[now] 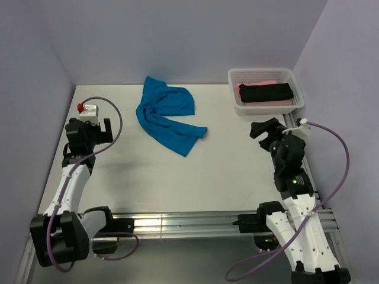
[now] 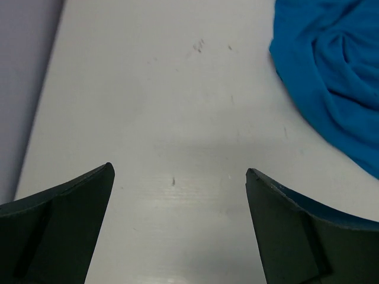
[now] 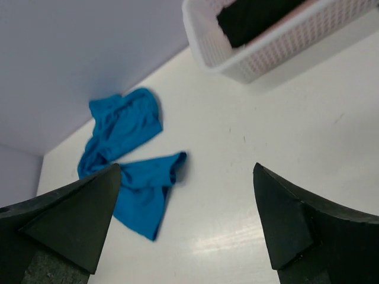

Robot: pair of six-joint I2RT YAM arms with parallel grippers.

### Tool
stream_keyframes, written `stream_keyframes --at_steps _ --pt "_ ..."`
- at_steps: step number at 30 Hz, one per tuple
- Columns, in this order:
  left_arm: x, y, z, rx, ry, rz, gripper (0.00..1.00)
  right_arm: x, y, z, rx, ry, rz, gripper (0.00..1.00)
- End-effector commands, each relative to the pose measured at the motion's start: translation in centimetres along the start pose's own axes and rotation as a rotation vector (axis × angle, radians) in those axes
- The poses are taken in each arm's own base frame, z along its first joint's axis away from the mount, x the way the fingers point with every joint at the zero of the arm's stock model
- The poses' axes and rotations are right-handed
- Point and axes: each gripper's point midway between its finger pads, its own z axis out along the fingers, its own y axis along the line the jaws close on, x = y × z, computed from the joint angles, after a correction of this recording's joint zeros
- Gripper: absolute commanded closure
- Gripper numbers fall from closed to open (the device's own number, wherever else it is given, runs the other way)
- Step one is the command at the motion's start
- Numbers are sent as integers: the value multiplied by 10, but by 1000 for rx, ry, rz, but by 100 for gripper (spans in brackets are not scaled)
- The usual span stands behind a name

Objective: Roll the t-shirts
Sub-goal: Flatten the tshirt

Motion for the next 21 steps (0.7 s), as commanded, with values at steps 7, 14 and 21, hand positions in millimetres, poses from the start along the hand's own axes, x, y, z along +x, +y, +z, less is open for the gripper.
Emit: stream_keyframes --at_steps 7,14,21 --pt "-2 -46 14 309 60 -57 1 121 48 38 -156 418 -84 0" --pt "2 -51 10 322 69 -83 1 259 111 37 -183 682 -134 6" --pt "-7 -62 -5 386 -1 -60 0 339 152 60 -166 760 -121 14"
